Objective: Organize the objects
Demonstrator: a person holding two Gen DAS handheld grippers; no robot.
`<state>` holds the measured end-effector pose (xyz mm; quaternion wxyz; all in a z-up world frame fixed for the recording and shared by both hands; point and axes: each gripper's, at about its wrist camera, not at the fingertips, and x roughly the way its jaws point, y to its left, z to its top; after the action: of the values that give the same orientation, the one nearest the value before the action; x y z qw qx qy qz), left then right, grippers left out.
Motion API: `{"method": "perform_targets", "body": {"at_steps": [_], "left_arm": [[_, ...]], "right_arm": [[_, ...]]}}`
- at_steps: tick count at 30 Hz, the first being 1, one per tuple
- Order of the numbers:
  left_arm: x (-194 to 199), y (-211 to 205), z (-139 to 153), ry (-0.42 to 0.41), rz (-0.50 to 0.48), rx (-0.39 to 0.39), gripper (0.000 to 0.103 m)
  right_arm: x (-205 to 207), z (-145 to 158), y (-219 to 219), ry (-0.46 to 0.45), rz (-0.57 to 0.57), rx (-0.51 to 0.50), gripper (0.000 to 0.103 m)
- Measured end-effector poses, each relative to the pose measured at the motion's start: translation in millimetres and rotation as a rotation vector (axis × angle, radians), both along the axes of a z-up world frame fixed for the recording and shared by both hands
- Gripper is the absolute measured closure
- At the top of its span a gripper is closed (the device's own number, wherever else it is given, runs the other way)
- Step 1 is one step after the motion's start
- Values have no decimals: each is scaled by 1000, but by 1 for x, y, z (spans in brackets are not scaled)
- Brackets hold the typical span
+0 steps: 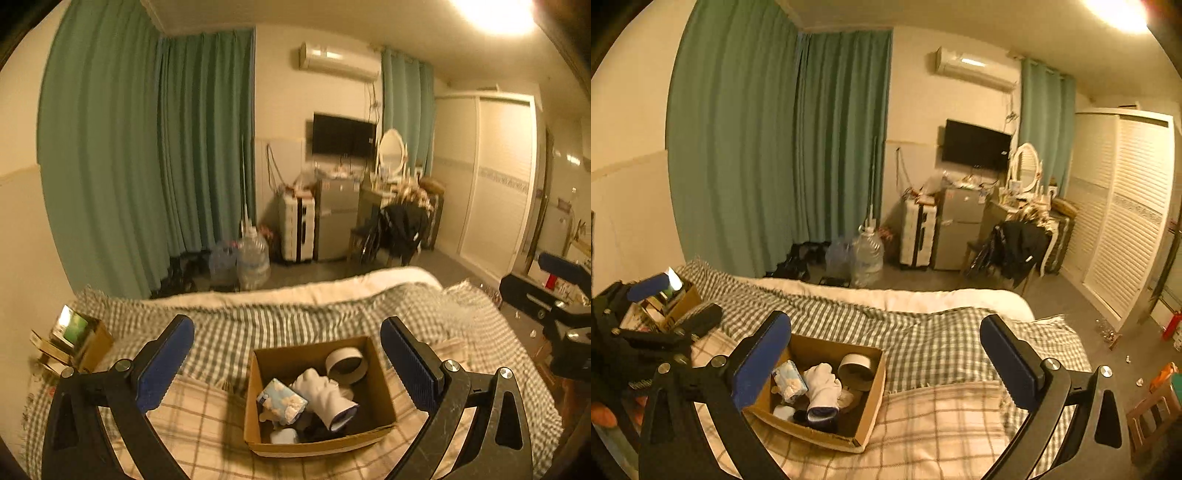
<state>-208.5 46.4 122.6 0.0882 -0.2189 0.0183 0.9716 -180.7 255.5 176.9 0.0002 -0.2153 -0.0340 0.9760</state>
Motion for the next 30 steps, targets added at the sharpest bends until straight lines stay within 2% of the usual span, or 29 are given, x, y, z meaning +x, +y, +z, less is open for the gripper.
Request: {"method": "perform_targets", "body": {"at_steps": [5, 12, 17, 21, 26, 30], "left_arm": [[42, -10, 15, 71, 23, -5, 0], [76, -21, 11, 117, 44, -8, 0], [96, -24, -2, 165, 67, -7, 0], [108, -27, -18, 170, 77, 34, 0], [115, -25, -41, 178, 114, 0, 0], [114, -25, -62, 152, 107, 12, 0]], "right_arm": [[40, 13, 2, 41, -28, -5, 0], [83, 8, -8, 99, -36, 2, 0], [100, -8, -16, 131, -42, 12, 0], [104, -25, -17, 141, -65, 10, 0], [103, -48, -21, 150, -83, 31, 0], [101, -66, -24, 146, -79, 38, 0]]}}
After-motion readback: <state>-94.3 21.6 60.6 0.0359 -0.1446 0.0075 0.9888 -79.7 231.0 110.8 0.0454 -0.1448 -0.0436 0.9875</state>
